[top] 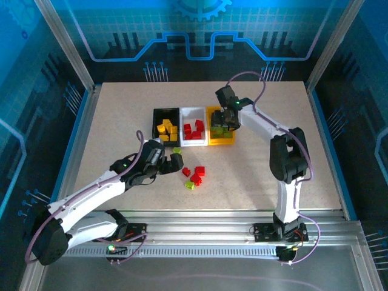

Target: Sort the legos into containers by color

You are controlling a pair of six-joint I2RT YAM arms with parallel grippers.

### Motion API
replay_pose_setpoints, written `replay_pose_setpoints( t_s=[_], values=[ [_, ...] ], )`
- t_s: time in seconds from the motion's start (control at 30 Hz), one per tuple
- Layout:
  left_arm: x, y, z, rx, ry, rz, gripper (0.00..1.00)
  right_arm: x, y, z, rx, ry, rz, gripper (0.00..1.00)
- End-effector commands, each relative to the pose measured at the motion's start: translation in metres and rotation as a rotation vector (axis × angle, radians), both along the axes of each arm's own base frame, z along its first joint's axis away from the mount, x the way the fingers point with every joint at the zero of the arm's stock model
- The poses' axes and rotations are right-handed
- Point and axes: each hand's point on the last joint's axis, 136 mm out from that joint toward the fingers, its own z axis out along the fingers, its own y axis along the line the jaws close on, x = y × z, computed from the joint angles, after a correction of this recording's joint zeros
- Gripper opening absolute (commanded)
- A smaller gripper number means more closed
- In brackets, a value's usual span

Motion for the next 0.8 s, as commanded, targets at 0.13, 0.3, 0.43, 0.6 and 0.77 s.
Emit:
replay_pose_setpoints(
  t_s=[0.13, 0.3, 0.43, 0.6, 0.77],
  values=[
    [0.03, -0.005, -0.017, 0.059, -0.03, -0.002, 0.82, -0.051, 0.026, 0.034, 0.098, -0.068, 0.089, 0.6],
    [0.069, -0.011, -0.039, 0.158, -0.092, 0.021, 0.81, -0.071, 0.027, 0.033, 0.133, -0.064, 0.094, 0.6],
    [0.095, -0.014, -0.047, 0.217, -0.169, 0.036, 0.86, -0.078, 0.023, 0.036, 0.135, -0.076, 0.096, 0.6],
    [0.114, -0.016, -0.065, 0.284, -0.203, 0.039, 0.87, -0.083, 0.018, 0.042, 0.142, -0.091, 0.094, 0.6],
    [0.119, -0.008, -0.083, 0.35, -0.205, 0.062, 0.81, -0.084, 0.015, 0.05, 0.157, -0.113, 0.091, 0.6]
  ],
)
